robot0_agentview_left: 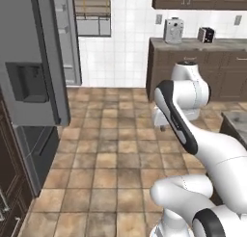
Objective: Take the cheese, chicken drumstick, and lime from the fridge and place them on the plate on the dining counter to create an appetizer plate.
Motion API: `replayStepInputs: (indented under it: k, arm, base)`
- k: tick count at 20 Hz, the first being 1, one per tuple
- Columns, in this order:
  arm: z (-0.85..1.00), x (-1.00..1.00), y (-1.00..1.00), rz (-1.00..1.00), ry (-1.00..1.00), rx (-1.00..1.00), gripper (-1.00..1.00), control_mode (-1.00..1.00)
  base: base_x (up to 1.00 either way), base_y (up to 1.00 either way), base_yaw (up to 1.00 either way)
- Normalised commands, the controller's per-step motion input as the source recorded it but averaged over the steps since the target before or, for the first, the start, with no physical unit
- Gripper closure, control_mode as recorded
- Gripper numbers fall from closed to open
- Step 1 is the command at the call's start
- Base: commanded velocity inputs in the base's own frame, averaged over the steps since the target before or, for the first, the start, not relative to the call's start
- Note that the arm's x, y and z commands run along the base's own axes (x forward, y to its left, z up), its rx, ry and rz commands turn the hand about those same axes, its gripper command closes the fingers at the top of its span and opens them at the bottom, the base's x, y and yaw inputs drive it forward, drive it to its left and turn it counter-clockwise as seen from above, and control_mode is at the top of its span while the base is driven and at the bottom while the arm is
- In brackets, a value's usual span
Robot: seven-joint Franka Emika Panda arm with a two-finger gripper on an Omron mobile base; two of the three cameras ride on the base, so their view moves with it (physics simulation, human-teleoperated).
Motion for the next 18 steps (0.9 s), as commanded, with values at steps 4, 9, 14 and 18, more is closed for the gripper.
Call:
replayStepInputs:
  k: [4, 9, 14, 18]
  arm:
    - [0.0, 0.0, 0.0, 0.0, 0.0, 0.0, -1.0, 1.0]
    - [0.0, 0.0, 0.0, 0.0, 0.0, 0.0, -1.0, 1.0]
    - [0.0, 0.0, 0.0, 0.0, 0.0, 0.0, -1.0, 1.0]
    - [0.0, 0.0, 0.0, 0.0, 0.0, 0.0, -1.0, 1.0]
  base:
    - [1.0, 0.0, -0.18]
    - [1.0, -0.04, -0.03]
    - [1.0, -0.23, 0.11]
    - [0.97, -0.19, 0.32]
